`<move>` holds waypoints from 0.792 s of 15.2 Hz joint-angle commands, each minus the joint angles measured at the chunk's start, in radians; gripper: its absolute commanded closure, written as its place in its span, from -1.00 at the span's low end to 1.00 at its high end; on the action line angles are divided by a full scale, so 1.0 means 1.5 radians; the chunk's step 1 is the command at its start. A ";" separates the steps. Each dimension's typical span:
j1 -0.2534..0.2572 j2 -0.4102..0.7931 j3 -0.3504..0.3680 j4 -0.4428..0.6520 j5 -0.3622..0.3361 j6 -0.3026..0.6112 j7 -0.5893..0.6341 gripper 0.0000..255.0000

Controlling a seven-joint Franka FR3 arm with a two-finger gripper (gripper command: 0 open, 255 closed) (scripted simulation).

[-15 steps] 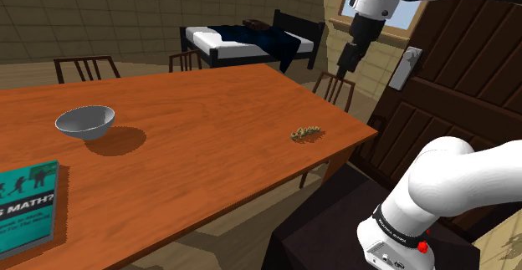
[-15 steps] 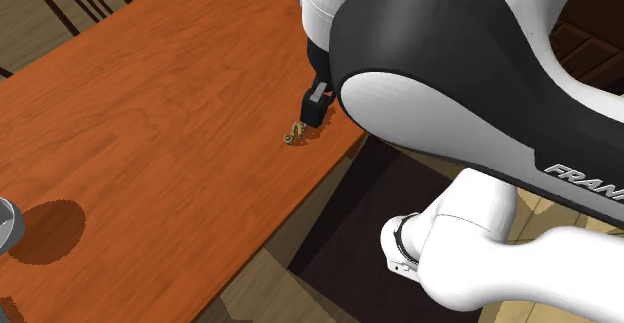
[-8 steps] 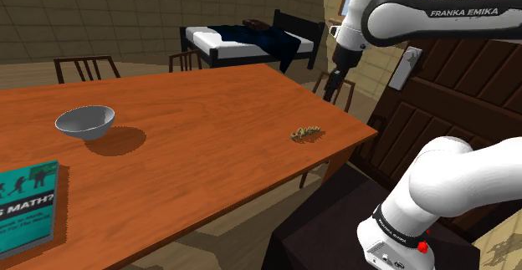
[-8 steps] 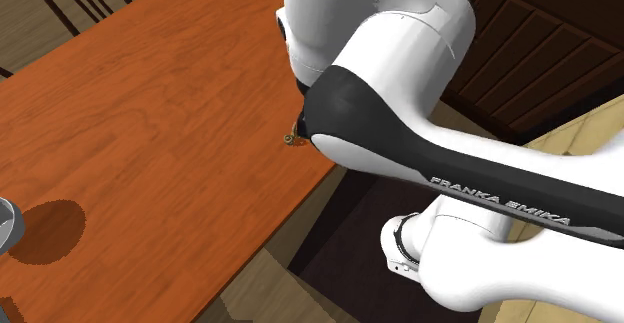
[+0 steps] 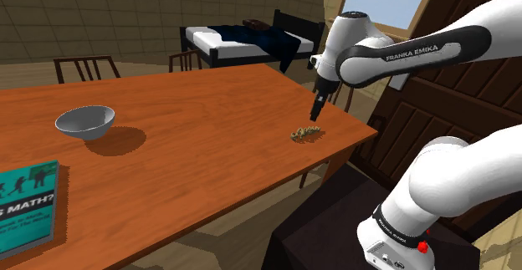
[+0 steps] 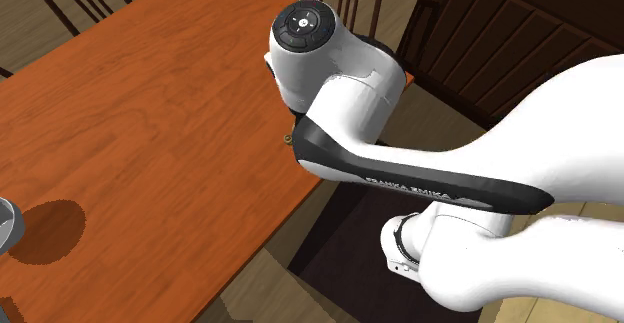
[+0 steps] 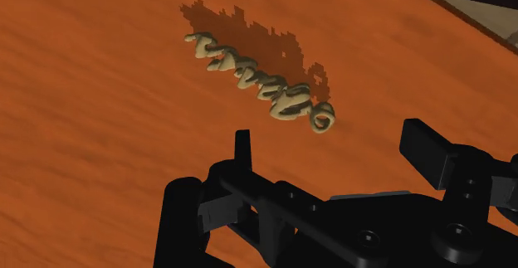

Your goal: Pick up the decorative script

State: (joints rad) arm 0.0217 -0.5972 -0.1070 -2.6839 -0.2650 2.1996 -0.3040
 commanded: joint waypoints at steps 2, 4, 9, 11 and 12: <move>-0.008 0.070 -0.009 -0.021 -0.037 0.099 -0.013 -1.00; -0.016 0.121 -0.011 -0.027 -0.065 0.161 -0.016 -1.00; -0.033 0.206 -0.011 -0.033 -0.115 0.256 -0.002 -1.00; -0.038 0.225 -0.009 -0.037 -0.126 0.278 0.009 -1.00; -0.040 0.234 -0.009 -0.039 -0.132 0.289 0.015 -1.00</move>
State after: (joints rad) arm -0.0344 -0.2604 -0.1214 -2.7361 -0.4515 2.6122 -0.2921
